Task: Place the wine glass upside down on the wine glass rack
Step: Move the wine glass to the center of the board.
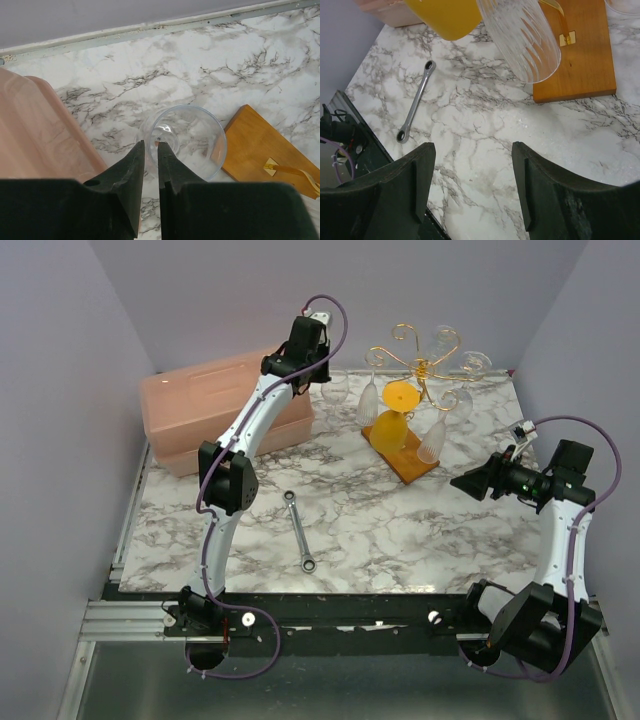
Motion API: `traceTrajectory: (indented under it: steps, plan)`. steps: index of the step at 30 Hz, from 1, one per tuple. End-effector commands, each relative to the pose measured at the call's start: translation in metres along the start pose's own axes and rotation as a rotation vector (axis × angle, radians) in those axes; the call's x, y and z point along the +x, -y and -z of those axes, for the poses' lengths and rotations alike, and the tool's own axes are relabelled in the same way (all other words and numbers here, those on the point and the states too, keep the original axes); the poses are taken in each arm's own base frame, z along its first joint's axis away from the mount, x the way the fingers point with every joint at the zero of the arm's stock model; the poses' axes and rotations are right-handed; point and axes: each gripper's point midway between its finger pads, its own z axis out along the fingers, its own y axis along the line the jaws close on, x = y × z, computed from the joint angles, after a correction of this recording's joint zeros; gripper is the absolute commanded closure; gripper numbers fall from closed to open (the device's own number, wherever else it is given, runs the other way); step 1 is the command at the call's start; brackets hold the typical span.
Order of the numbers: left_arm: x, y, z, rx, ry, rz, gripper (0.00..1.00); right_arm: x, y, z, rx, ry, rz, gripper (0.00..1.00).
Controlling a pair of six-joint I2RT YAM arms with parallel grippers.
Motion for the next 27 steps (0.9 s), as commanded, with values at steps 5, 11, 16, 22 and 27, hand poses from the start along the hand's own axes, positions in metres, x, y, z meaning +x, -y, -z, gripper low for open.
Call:
traceTrajectory:
  steps: [5, 11, 16, 22, 27]
  plan:
    - [-0.001, 0.003, 0.006, -0.009, -0.008, -0.055, 0.90, -0.001, -0.004, 0.002, -0.007, 0.009, 0.029, 0.31]
    - [-0.009, 0.010, 0.021, 0.023, 0.008, -0.118, 0.99, -0.002, -0.005, 0.002, -0.006, 0.009, 0.032, 0.31]
    - [-0.008, 0.017, 0.033, 0.045, 0.001, -0.182, 1.00, -0.001, -0.005, 0.002, -0.007, 0.009, 0.028, 0.31]
    - [-0.006, 0.031, 0.047, 0.120, -0.014, -0.211, 1.00, -0.002, -0.005, 0.002, -0.006, 0.010, 0.030, 0.31]
    - [-0.001, 0.039, 0.060, 0.154, -0.030, -0.249, 1.00, -0.002, -0.005, 0.002, -0.006, 0.011, 0.031, 0.30]
